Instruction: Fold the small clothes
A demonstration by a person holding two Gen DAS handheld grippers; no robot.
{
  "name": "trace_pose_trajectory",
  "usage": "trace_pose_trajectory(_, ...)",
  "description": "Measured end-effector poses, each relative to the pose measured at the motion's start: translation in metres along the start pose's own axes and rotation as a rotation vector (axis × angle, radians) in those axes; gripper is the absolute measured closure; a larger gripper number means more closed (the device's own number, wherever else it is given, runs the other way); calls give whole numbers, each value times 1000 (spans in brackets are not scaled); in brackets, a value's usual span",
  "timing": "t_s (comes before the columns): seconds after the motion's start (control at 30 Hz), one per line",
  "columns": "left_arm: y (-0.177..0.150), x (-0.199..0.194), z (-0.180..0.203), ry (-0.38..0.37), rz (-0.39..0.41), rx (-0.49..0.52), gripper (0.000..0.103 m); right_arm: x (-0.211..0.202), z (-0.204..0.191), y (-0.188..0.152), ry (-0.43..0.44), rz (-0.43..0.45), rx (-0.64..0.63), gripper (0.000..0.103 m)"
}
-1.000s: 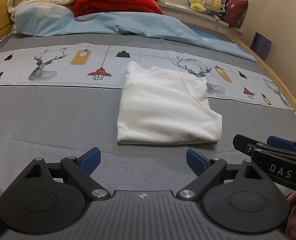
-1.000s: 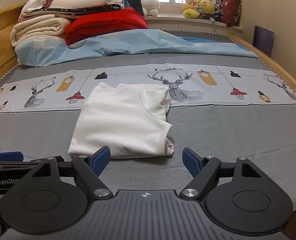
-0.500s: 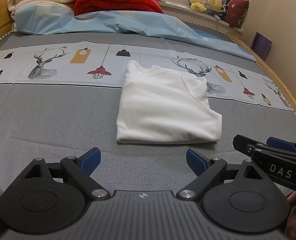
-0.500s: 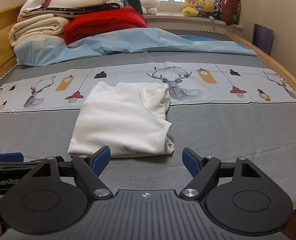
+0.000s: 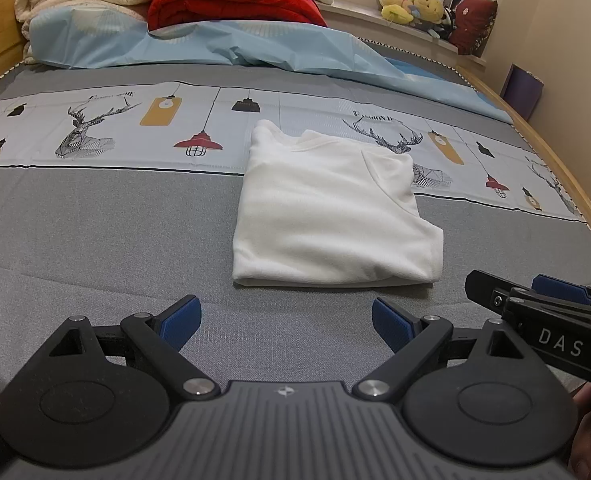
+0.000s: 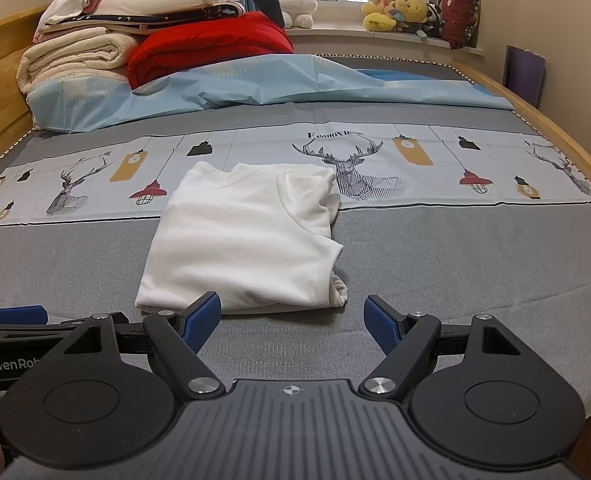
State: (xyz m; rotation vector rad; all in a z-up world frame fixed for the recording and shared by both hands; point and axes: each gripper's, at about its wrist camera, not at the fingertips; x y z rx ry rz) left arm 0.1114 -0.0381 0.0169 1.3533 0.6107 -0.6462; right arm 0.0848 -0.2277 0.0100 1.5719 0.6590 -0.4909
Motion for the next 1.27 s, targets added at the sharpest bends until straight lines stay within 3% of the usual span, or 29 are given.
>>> trace_pose_trajectory(1.27, 1, 0, -1, -1, -2, -1, 8, 1, 0, -4, 0, -5, 4, 23)
Point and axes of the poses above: each gripper's, at about its wrist camera, not at the fingertips, and x roughly the way its jaws point, z to its right, y to its top, and after that the axes turned 2 degrees about z, right-handed
